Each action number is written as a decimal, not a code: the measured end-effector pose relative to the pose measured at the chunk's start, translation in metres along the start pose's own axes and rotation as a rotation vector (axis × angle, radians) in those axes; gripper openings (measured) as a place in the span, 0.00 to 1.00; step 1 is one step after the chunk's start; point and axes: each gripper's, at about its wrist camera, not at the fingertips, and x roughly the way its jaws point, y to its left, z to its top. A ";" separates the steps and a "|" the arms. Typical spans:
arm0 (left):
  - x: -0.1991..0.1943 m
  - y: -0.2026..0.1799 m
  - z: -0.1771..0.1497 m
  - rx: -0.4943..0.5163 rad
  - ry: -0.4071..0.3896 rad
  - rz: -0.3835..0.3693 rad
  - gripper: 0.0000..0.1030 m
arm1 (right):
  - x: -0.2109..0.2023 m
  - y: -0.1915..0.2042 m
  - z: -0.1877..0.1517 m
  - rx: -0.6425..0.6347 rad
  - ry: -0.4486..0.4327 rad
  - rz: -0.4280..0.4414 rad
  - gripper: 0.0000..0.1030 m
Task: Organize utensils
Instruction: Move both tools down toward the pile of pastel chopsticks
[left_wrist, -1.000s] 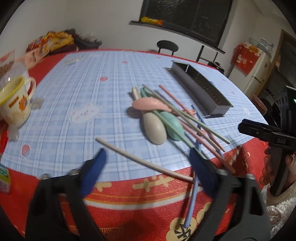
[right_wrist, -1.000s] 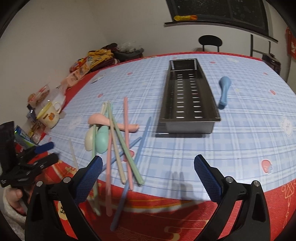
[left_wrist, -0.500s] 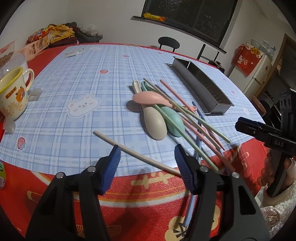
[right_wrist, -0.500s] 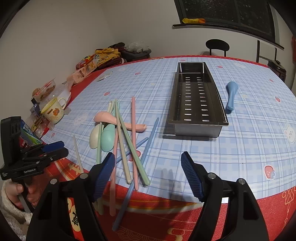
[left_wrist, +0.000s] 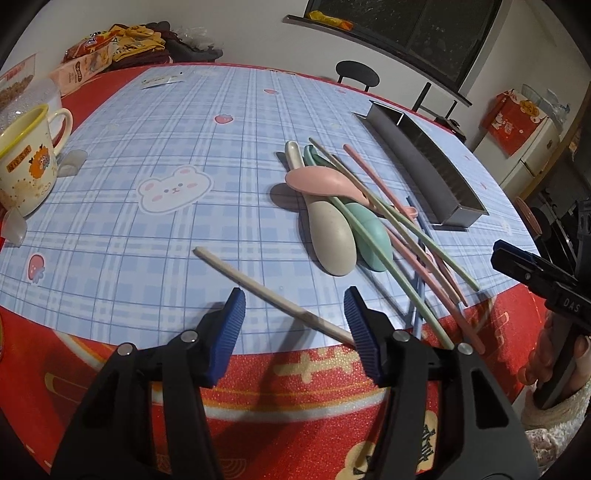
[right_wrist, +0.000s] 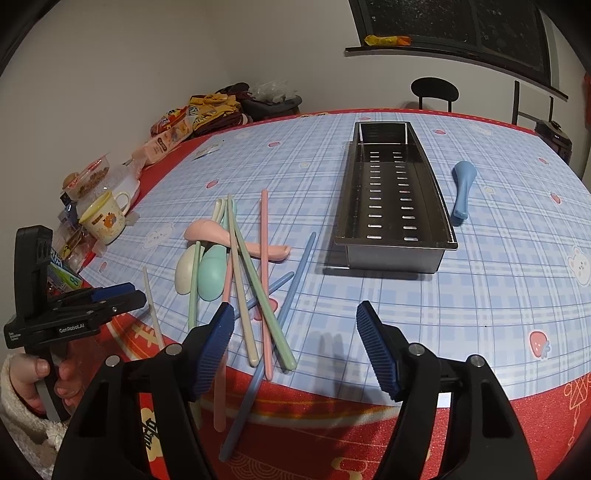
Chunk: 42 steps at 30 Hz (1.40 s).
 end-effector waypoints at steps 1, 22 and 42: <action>0.001 0.000 0.000 -0.001 0.002 0.000 0.55 | 0.000 -0.001 0.000 0.001 -0.002 0.000 0.65; 0.024 -0.038 -0.014 0.196 0.071 0.194 0.81 | -0.003 -0.011 -0.003 0.035 -0.022 0.023 0.65; 0.025 -0.032 0.004 0.192 0.069 0.175 0.28 | -0.013 -0.037 -0.005 0.091 -0.048 -0.004 0.65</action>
